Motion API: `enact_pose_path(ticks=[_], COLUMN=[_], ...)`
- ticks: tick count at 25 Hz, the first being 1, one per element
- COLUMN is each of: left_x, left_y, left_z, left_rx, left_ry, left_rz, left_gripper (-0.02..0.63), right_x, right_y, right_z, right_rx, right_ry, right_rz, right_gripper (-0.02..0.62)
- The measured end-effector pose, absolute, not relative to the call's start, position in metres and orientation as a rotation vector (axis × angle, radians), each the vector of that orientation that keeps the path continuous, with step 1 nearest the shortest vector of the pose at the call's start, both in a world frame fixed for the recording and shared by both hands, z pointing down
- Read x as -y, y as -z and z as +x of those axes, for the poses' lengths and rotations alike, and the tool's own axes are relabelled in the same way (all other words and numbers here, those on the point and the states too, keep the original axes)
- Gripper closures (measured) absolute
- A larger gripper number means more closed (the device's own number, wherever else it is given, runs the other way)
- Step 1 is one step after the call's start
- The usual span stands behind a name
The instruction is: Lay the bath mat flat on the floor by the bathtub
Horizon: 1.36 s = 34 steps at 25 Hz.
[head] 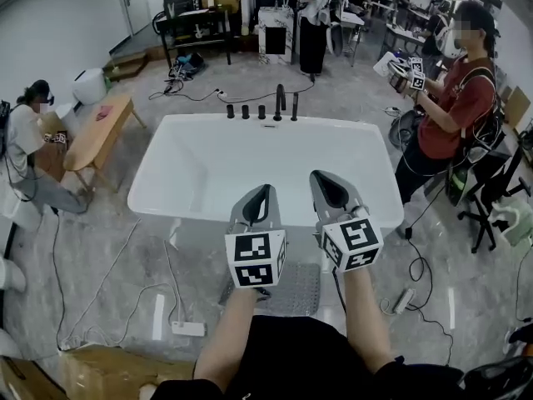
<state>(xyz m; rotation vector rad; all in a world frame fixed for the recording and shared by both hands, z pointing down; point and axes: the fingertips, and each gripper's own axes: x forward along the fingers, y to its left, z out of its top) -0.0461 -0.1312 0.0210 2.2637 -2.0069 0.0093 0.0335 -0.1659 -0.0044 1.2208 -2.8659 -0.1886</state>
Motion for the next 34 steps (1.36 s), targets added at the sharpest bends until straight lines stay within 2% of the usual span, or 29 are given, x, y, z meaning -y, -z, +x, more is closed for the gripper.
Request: enact_pose_path(ticks=[4, 15, 34], left_x=[0.122, 0.115, 0.130], left_y=[-0.001, -0.015, -0.017], left_z=[-0.044, -0.021, 0.010], left_rx=[2.070, 2.066, 1.991], left_ry=[0.028, -0.040, -0.050], left_rz=[2.267, 2.295, 2.343], left_gripper=[0.601, 0.601, 0.601], right_x=[0.157, 0.137, 0.146], right_y=[0.026, -0.009, -0.013], right_z=[0.044, 0.069, 0.098], right_rx=[2.966, 2.894, 2.903], right_ry=[0.111, 0.080, 0.046], right_rz=[1.229, 1.254, 1.257], right_gripper=[0.592, 0.592, 0.592])
